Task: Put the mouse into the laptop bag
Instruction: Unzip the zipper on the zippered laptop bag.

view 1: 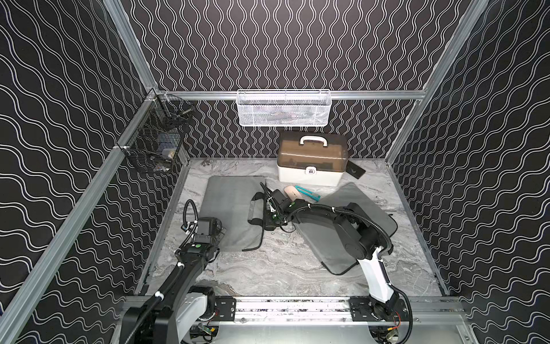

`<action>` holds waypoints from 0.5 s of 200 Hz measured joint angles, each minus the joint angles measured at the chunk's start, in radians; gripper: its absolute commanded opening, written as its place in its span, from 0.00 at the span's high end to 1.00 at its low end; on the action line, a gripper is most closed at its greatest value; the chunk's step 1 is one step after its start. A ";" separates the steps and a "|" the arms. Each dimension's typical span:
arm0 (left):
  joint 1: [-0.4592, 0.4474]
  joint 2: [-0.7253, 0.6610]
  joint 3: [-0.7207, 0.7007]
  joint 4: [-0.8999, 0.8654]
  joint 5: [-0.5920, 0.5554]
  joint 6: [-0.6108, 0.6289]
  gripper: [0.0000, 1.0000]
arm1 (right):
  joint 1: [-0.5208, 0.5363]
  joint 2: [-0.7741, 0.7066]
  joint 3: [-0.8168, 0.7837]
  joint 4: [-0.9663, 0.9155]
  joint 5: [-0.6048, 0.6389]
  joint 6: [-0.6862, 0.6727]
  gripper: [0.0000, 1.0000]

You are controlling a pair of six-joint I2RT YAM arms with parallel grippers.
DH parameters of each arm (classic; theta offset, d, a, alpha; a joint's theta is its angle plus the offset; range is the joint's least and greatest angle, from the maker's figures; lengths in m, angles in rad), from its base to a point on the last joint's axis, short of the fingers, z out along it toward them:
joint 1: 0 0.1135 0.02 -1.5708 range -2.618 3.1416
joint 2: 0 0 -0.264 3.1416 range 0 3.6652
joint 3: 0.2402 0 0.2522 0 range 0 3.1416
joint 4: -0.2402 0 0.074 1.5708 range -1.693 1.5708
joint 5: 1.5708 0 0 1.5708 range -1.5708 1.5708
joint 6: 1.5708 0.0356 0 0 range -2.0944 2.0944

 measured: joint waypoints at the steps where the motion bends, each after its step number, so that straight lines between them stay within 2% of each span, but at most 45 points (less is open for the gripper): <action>1: 0.000 0.004 0.000 0.003 0.000 0.000 0.03 | 0.000 0.000 0.000 0.000 0.000 0.000 1.00; 17: 0.000 0.034 -0.004 0.032 0.000 -0.008 0.01 | 0.005 -0.002 0.004 -0.012 0.001 -0.001 1.00; 81: 0.000 0.121 -0.008 0.128 -0.041 -0.042 0.02 | 0.020 0.003 0.066 -0.091 0.017 -0.008 1.00; 86: 0.000 0.132 -0.006 0.138 -0.046 -0.044 0.06 | 0.021 0.003 0.066 -0.093 0.017 -0.008 1.00; 93: 0.001 0.151 -0.005 0.159 -0.055 -0.045 0.16 | 0.024 0.003 0.066 -0.094 0.018 -0.008 1.00; 100: 0.001 0.173 -0.006 0.183 -0.068 -0.044 0.36 | 0.029 0.003 0.066 -0.094 0.024 -0.008 1.00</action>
